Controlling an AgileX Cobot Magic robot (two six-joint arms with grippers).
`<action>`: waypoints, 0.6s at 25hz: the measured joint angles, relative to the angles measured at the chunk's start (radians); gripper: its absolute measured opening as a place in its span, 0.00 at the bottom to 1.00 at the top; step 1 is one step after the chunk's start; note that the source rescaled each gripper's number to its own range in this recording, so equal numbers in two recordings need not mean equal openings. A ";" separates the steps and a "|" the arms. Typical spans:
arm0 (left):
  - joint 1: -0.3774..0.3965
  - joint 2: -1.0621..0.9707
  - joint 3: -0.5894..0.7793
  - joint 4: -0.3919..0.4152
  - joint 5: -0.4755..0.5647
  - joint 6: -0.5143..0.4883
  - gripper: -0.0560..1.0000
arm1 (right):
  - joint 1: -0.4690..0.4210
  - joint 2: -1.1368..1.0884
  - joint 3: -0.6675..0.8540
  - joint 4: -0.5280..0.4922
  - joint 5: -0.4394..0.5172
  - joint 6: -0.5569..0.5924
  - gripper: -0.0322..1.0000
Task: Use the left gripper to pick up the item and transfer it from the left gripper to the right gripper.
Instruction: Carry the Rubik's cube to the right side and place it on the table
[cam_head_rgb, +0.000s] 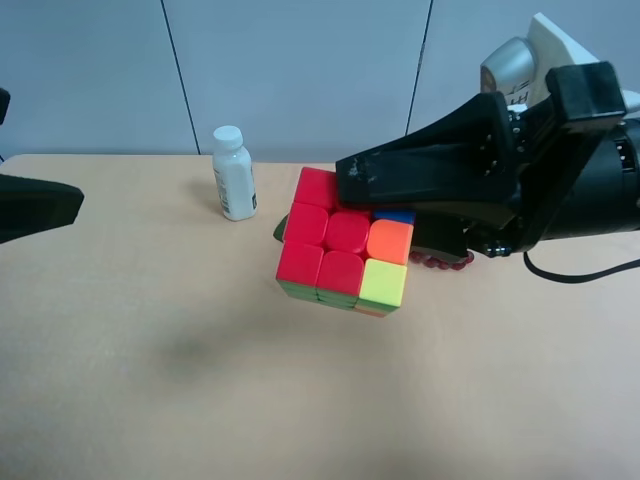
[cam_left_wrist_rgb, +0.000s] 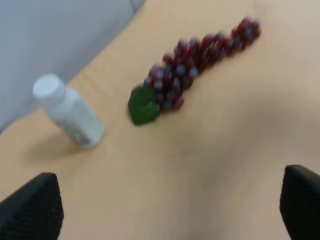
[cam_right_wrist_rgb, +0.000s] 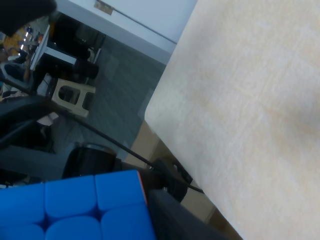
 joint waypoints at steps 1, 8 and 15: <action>0.000 -0.001 0.000 -0.014 0.031 0.001 0.69 | 0.000 0.000 0.000 0.000 0.000 0.000 0.03; 0.000 -0.088 0.000 -0.202 0.186 0.130 0.67 | 0.000 0.000 0.000 -0.022 0.000 0.000 0.03; 0.000 -0.277 0.000 -0.314 0.302 0.233 0.67 | 0.000 0.000 0.000 -0.023 0.000 0.000 0.03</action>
